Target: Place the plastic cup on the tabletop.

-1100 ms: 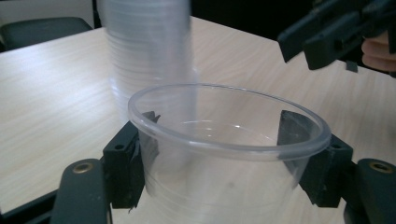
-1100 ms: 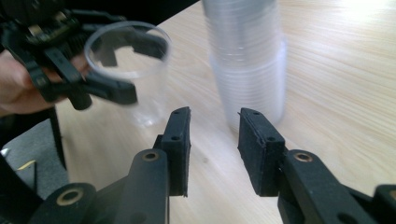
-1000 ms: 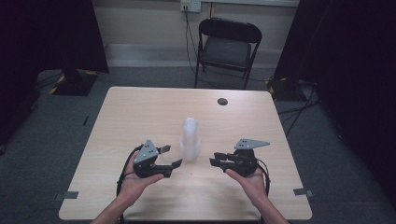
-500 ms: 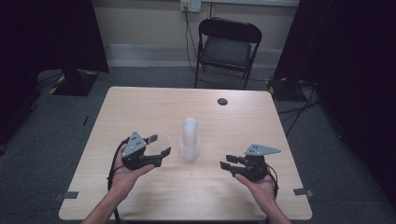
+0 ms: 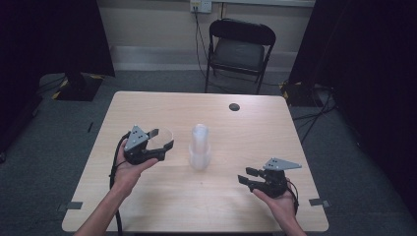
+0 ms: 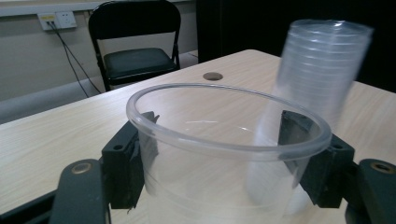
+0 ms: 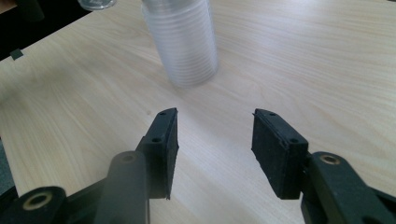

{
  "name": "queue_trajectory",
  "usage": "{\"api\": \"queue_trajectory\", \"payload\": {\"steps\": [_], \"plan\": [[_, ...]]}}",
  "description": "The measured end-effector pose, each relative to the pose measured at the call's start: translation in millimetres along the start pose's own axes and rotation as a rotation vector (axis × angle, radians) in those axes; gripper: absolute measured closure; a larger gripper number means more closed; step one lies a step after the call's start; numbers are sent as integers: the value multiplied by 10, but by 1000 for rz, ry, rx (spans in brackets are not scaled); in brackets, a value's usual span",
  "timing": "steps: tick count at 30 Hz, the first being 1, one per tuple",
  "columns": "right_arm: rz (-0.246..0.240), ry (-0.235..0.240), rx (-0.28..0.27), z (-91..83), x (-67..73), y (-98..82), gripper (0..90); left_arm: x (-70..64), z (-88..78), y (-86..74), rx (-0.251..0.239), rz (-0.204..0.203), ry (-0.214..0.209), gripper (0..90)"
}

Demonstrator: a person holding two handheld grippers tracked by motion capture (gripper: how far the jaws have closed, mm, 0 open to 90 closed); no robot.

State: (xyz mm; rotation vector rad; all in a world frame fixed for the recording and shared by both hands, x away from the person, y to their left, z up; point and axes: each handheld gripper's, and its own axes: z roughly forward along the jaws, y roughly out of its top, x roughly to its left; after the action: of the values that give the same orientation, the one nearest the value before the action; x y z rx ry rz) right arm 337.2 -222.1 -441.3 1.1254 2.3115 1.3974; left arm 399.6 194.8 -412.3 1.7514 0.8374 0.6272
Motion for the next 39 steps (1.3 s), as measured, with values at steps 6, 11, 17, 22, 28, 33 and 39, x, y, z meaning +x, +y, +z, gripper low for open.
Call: {"api": "queue_trajectory", "payload": {"steps": [6,11,17,22,28,33,39], "plan": [[22,-14,-15,-22,-41,-60,481,147,136,-29,-7,-16,31,284],[21,-19,-19,-11,-59,-68,476,263,269,-95,-9,-28,55,281],[23,-21,-12,11,-55,-78,473,349,375,-174,-2,-55,76,277],[24,-16,-1,35,-60,-95,473,397,460,-217,-29,-88,97,276],[20,-7,-3,29,-59,-82,480,463,582,-328,19,-111,104,273],[17,-3,4,46,-54,-90,481,490,626,-363,27,-122,120,271],[19,1,2,48,-56,-85,480,494,679,-416,72,-124,118,273]]}}
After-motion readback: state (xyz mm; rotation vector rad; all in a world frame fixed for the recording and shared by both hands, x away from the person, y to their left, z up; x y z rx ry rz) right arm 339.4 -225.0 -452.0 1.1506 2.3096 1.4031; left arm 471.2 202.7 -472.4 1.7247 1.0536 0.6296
